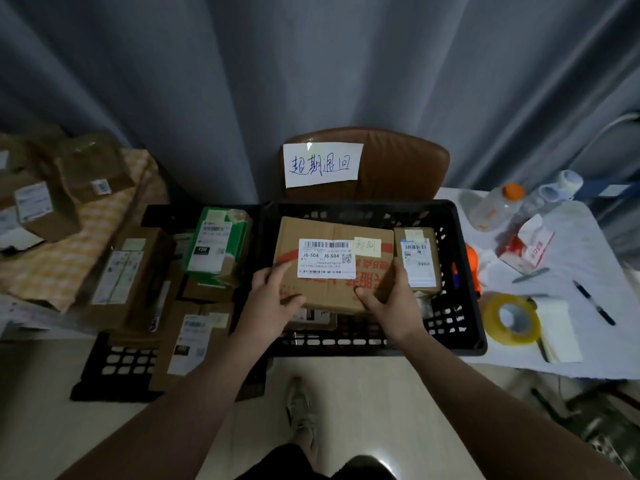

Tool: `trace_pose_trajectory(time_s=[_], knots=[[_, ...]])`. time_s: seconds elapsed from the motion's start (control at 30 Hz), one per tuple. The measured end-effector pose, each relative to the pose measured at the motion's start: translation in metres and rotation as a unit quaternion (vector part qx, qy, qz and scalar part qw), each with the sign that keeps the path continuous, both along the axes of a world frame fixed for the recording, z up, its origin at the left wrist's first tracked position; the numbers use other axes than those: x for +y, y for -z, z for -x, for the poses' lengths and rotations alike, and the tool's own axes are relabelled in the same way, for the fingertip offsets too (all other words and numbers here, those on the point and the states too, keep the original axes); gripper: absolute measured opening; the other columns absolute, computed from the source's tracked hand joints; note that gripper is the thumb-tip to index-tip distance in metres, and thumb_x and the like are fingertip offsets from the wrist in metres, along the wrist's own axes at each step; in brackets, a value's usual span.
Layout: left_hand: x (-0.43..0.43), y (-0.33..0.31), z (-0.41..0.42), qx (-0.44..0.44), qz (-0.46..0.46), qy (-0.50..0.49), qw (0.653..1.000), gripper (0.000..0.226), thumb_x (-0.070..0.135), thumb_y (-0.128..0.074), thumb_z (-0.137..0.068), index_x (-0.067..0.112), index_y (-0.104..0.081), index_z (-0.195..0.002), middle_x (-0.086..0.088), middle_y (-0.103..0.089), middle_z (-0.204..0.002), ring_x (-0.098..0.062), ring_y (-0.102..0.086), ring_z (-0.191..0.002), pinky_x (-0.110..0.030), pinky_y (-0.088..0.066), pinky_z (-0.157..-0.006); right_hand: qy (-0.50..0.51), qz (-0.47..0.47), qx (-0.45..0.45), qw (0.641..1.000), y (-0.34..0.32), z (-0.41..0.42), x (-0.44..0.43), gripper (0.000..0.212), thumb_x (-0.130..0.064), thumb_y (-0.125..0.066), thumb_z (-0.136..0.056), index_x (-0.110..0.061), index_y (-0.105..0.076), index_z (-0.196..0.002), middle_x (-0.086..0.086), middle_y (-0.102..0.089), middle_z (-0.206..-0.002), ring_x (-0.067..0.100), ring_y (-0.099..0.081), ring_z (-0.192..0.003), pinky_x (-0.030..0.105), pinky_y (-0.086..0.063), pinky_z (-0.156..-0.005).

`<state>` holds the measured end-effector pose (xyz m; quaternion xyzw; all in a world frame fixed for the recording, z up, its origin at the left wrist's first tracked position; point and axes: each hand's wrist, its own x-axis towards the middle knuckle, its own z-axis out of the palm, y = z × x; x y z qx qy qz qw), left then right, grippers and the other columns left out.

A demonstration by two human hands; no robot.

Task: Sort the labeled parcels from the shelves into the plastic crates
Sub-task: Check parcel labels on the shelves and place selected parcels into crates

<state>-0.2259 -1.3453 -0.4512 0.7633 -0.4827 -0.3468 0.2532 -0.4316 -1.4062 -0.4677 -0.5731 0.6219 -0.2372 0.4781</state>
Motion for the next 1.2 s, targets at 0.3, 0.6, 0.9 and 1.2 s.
trace_pose_trajectory(time_s=[0.3, 0.6, 0.9, 1.2], knots=[[-0.11, 0.084, -0.023, -0.131, -0.087, 0.064, 0.985, 0.067, 0.025, -0.059, -0.093, 0.027, -0.023, -0.15, -0.014, -0.011, -0.152, -0.033, -0.027, -0.137, -0.045, -0.032, -0.111, -0.101, -0.042, 0.095, 0.989, 0.08, -0.028, -0.108, 0.082, -0.019, -0.064, -0.091, -0.039, -0.01, -0.149, 0.006, -0.044, -0.141, 0.025, -0.047, -0.127, 0.043, -0.046, -0.101], [-0.124, 0.16, -0.014, -0.276, -0.106, 0.118, 0.948, 0.075, 0.017, -0.069, -0.086, 0.01, -0.028, -0.148, -0.023, -0.02, -0.154, -0.04, -0.023, -0.141, -0.05, -0.032, -0.112, -0.195, -0.051, 0.085, 0.976, 0.15, -0.038, -0.142, 0.082, -0.018, -0.064, -0.09, -0.032, -0.013, -0.152, 0.005, -0.028, -0.152, 0.021, -0.033, -0.138, 0.04, -0.032, -0.114], [-0.124, 0.169, -0.015, -0.297, -0.15, 0.152, 0.931, 0.064, 0.019, -0.046, -0.099, 0.018, -0.012, -0.153, -0.01, -0.003, -0.16, -0.028, -0.01, -0.146, -0.046, -0.02, -0.117, -0.388, 0.013, 0.278, 0.879, 0.15, -0.028, -0.158, 0.08, -0.043, -0.048, -0.096, -0.031, 0.007, -0.152, 0.007, -0.005, -0.159, 0.028, -0.022, -0.142, 0.046, -0.04, -0.107], [-0.129, 0.085, -0.004, -0.325, -0.193, 0.127, 0.917, 0.057, 0.036, -0.031, -0.103, 0.02, -0.01, -0.153, -0.01, -0.003, -0.161, -0.026, -0.002, -0.148, -0.038, -0.009, -0.118, -0.453, 0.144, 0.352, 0.806, 0.077, -0.028, -0.174, 0.058, -0.043, -0.035, -0.1, -0.022, -0.019, -0.151, 0.011, -0.013, -0.16, 0.028, -0.013, -0.146, 0.048, -0.009, -0.12]])
